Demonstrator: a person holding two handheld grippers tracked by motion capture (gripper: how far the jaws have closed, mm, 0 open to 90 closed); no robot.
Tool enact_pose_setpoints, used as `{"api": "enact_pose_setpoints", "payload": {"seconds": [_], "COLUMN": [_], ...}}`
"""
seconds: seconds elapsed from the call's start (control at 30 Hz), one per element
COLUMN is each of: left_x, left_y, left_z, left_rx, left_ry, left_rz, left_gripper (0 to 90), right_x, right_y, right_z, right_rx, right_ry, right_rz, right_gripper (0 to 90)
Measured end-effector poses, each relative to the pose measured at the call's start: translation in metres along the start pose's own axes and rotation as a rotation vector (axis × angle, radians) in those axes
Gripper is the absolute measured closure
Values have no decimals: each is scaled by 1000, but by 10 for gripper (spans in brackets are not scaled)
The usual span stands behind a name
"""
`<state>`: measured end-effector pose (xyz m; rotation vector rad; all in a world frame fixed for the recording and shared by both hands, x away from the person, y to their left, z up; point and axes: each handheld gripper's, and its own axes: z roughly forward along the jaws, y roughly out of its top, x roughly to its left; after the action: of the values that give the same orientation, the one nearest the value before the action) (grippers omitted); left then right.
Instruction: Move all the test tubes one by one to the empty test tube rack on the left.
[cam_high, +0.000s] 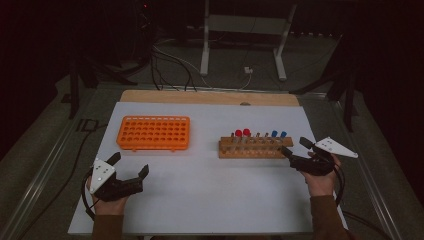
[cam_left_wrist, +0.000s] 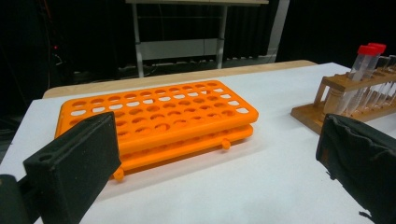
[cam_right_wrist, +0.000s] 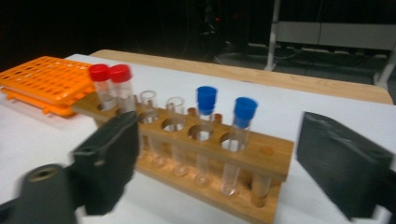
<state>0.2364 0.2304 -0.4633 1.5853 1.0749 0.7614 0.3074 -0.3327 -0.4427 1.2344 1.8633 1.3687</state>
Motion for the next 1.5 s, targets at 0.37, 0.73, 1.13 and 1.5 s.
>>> {"api": "enact_pose_setpoints", "payload": {"seconds": [0.37, 0.73, 1.13, 1.5], "left_x": [1, -1, 0, -1], "left_y": [-1, -2, -2, -2], "left_z": [0, 3, 3, 3], "left_rx": [-2, 9, 10, 17], "left_ry": [3, 0, 1, -3], "left_rz": [-6, 3, 2, 6], "left_gripper": [0, 0, 1, 0], "right_x": [-18, -17, -6, -4], "right_y": [5, 4, 0, 2], "right_z": [31, 54, 61, 57], "right_rx": [85, 129, 147, 122], "right_ry": [-50, -44, -58, -63], "right_rz": [35, 33, -17, -16], "right_gripper": [475, 687, 762, 768]}}
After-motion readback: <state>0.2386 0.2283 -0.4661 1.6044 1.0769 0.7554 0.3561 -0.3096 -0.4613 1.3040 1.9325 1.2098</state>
